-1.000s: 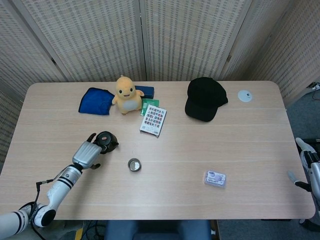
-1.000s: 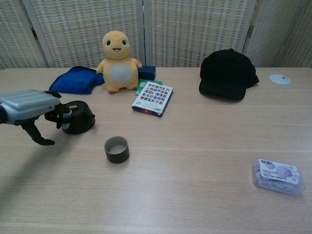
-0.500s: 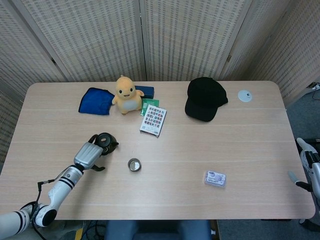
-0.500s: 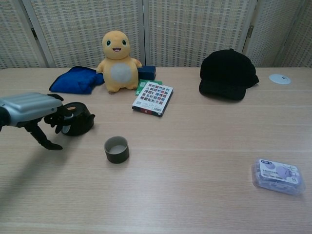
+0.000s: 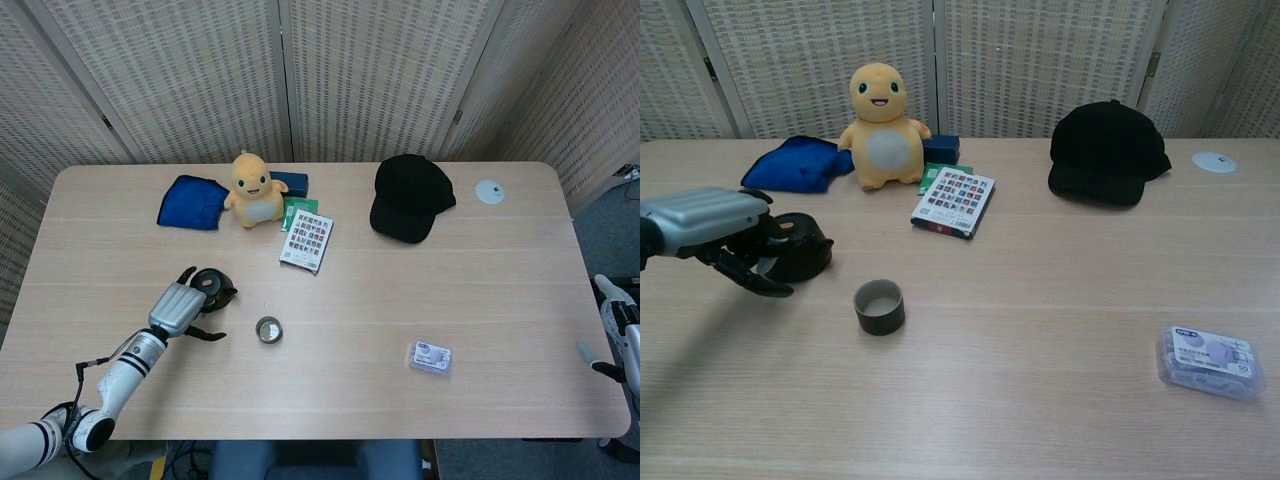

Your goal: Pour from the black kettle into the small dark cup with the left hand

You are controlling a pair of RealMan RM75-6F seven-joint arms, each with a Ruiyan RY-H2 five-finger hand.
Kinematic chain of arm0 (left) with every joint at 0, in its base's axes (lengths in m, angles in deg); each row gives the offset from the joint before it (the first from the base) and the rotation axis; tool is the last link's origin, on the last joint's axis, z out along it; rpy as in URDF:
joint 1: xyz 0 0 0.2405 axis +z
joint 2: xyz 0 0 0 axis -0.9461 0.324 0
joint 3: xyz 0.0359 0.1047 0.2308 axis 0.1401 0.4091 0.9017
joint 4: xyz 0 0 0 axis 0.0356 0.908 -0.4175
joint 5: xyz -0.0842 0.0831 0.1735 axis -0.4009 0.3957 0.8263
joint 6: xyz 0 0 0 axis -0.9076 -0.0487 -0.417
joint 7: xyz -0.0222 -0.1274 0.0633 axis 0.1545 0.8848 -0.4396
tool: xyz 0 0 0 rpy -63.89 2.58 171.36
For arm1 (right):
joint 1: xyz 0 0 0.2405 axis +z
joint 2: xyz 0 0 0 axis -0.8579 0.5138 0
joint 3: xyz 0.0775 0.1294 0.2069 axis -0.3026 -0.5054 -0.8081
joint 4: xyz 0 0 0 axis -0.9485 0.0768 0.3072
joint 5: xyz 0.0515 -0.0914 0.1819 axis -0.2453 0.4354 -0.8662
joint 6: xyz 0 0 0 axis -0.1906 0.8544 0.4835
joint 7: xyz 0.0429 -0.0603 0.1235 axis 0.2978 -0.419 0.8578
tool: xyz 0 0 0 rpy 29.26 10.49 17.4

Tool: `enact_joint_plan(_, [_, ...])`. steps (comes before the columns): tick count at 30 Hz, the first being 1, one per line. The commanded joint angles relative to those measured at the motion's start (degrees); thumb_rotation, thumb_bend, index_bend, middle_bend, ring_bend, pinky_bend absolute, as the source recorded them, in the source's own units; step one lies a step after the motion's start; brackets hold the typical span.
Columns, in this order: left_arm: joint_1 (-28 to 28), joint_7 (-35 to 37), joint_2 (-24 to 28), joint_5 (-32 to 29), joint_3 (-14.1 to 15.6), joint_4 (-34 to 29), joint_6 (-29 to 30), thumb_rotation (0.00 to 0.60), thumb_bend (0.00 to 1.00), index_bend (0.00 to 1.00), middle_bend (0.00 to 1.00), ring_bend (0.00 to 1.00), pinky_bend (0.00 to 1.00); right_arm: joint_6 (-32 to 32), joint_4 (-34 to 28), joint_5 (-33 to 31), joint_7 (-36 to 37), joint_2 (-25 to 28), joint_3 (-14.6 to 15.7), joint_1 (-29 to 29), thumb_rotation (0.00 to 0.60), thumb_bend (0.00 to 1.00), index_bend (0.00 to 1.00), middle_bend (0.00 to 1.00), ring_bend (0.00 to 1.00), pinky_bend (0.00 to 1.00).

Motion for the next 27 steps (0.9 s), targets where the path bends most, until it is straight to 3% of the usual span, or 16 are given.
enact_joint_plan(1, [0.03, 0.26, -0.01, -0.08, -0.14, -0.02, 0.03, 0.261, 0.02, 0.68, 0.71, 0.63, 0.0, 0.03, -0.07, 0.02, 0.01, 0.02, 0.0, -0.02, 0.6, 0.2, 0.11, 0.2, 0.14, 0.18])
enact_joint_plan(20, [0.46, 4.14, -0.76, -2.89, -3.16, -1.43, 1.1, 0.26, 0.02, 0.84, 0.94, 0.84, 0.0, 0.58, 0.35, -0.1, 0.58, -0.2, -0.12, -0.44, 0.6, 0.21, 0.1, 0.2, 0.14, 0.17])
enact_joint_plan(24, [0.88, 4.91, -1.5, -4.45, -4.18, -1.85, 1.82, 0.343, 0.02, 0.89, 0.98, 0.87, 0.0, 0.38, 0.62, -0.4, 0.88, -0.28, -0.25, -0.4, 0.6, 0.21, 0.1, 0.2, 0.14, 0.17])
enact_joint_plan(27, [0.89, 3.57, -1.76, -5.69, -4.64, -2.11, 2.18, 0.361, 0.07, 0.91, 1.0, 0.88, 0.0, 0.32, 0.64, -0.36, 0.92, -0.31, -0.26, -0.37, 0.6, 0.23, 0.1, 0.2, 0.14, 0.17])
